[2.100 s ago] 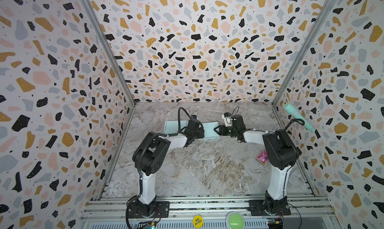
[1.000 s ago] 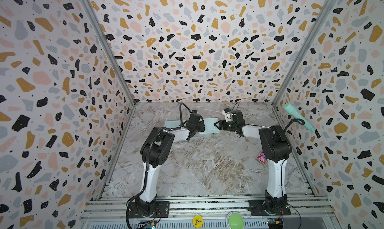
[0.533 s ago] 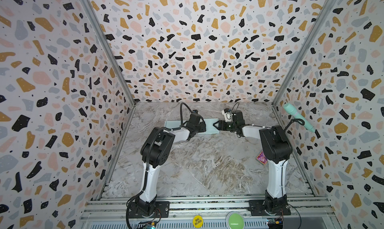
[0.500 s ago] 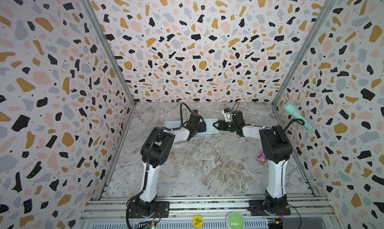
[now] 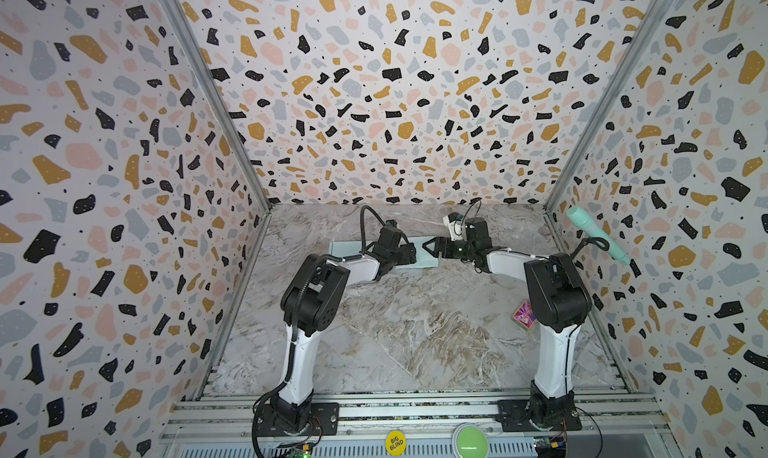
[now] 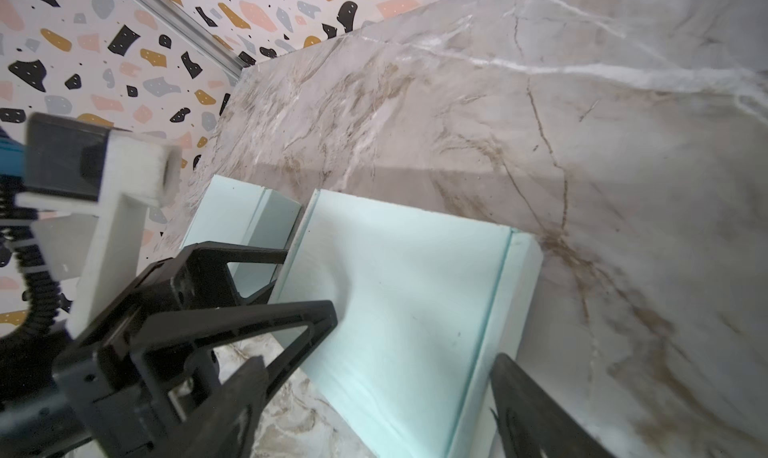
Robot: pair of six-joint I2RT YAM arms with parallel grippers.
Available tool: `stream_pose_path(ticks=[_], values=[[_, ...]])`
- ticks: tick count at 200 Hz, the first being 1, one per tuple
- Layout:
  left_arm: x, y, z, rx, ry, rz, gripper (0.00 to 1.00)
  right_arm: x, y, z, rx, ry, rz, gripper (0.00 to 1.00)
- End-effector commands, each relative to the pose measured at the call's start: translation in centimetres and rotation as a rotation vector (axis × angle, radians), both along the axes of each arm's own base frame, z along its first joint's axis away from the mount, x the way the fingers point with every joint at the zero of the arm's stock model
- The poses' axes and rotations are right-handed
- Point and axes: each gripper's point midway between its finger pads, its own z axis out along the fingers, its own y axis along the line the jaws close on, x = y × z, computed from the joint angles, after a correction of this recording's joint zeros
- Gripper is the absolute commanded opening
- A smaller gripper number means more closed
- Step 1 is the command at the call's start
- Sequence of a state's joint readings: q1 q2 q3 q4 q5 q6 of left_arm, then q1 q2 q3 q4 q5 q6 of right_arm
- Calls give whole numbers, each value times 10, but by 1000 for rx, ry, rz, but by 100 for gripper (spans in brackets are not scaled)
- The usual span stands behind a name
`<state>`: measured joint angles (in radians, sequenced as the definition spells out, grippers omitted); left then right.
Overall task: Fold the paper box
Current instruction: 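Slide the held mint box away from the robot with both grippers beside the other box, then open both grippers and draw them back toward the robot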
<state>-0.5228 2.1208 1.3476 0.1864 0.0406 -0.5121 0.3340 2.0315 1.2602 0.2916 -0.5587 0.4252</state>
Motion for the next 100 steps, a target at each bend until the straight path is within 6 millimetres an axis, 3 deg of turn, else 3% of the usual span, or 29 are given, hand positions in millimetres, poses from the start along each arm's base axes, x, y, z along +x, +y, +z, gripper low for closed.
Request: stream_pose_path(ticks=[1, 55, 100], values=[[-1, -3, 25, -34, -38, -20, 85, -3, -2, 26, 14, -48, 5, 88], [-3, 4, 37, -29, -52, -7, 88, 1, -24, 34, -13, -66, -37, 94], [-15, 24, 62, 5, -83, 4, 93, -14, -30, 48, -13, -81, -43, 99]])
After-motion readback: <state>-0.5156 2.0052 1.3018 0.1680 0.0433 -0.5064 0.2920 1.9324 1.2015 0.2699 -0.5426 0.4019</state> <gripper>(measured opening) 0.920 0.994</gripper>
